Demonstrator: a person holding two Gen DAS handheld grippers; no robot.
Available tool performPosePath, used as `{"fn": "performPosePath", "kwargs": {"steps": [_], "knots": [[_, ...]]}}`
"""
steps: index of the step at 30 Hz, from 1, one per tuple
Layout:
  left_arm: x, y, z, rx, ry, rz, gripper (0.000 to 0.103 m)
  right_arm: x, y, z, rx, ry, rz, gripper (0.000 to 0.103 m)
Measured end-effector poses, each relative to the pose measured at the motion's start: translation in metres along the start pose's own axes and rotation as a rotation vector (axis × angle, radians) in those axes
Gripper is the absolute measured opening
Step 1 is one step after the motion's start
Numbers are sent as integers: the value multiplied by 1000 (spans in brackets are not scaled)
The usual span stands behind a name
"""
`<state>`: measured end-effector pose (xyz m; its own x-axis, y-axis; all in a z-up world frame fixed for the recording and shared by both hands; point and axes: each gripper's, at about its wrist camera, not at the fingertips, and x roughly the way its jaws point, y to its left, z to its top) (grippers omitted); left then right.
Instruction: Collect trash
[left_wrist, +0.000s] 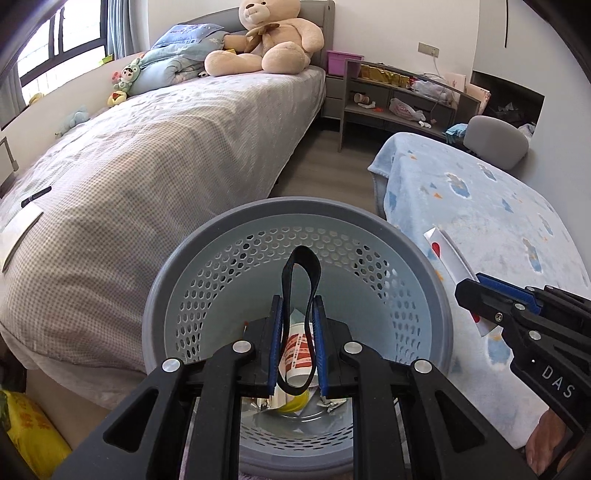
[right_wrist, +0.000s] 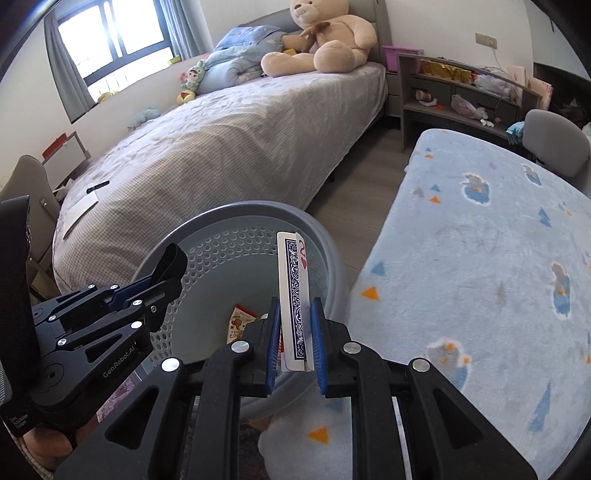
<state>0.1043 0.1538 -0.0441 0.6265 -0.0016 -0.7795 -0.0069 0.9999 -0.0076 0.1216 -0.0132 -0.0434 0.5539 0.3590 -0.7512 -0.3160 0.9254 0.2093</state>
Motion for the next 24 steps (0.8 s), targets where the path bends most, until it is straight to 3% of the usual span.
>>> {"fn": "performPosePath", "kwargs": {"steps": [6, 10, 12, 14, 24], "knots": [[0, 13, -1, -22, -2, 9, 17, 9, 16, 8, -27, 8, 29, 18], [-3, 18, 0, -33, -10, 20, 34, 9, 20, 11, -31, 0, 51, 22], [-5, 20, 0, -35, -15, 27, 46, 7, 21, 11, -29, -9, 52, 41], [-7, 22, -1, -39, -22, 35, 57, 5, 22, 10, -31, -16, 51, 43], [-12, 27, -1, -59, -22, 60, 71, 2, 21, 10, -23, -20, 40, 46]]}}
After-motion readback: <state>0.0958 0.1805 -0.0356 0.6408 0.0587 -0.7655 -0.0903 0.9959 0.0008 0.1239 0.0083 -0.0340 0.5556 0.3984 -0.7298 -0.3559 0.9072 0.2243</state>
